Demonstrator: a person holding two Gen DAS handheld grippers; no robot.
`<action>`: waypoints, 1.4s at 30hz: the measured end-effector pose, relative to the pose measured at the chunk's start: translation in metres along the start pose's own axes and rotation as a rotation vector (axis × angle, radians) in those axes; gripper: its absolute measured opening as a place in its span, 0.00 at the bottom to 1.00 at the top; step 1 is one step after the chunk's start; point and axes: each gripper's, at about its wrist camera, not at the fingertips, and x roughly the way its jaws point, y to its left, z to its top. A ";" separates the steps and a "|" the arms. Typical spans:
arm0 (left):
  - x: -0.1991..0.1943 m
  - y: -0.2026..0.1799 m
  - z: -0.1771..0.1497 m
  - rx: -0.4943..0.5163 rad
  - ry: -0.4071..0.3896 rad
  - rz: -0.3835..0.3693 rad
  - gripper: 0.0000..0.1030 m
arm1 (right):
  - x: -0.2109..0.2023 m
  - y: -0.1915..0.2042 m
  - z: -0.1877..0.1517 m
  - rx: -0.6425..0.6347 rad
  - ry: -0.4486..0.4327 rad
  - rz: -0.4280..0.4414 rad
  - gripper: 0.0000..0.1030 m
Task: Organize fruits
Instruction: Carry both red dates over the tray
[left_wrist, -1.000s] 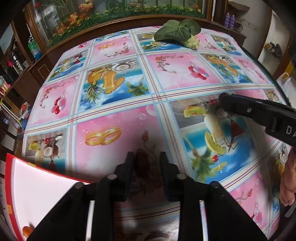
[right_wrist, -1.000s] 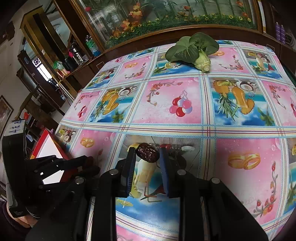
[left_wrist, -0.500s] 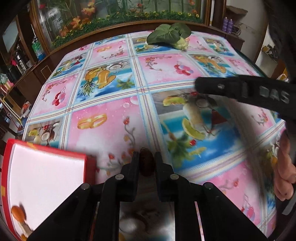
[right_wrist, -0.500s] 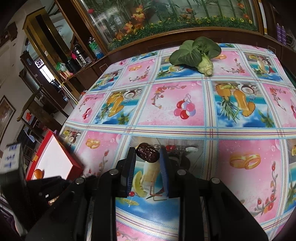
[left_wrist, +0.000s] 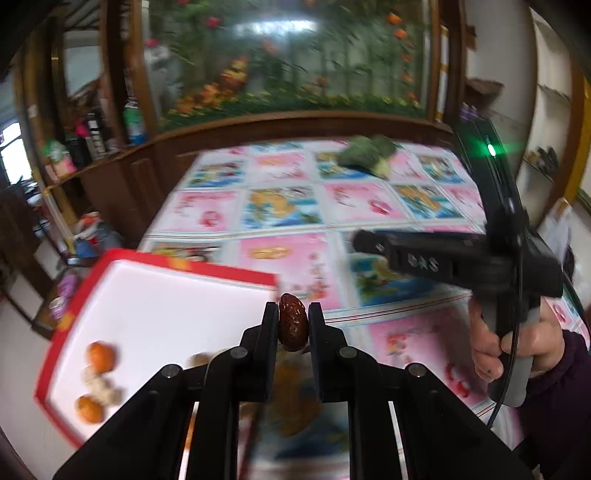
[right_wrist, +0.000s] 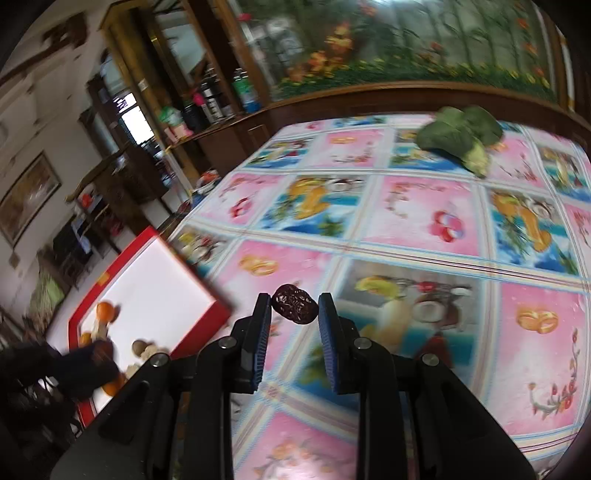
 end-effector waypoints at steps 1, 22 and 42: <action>-0.004 0.005 -0.003 -0.010 -0.010 0.021 0.14 | 0.000 0.006 -0.002 -0.012 -0.002 0.008 0.27; -0.024 0.111 -0.058 -0.208 -0.040 0.230 0.14 | 0.033 0.137 -0.051 -0.103 0.041 0.138 0.28; -0.005 0.130 -0.071 -0.245 0.026 0.251 0.14 | 0.041 0.147 -0.064 -0.166 0.058 0.137 0.28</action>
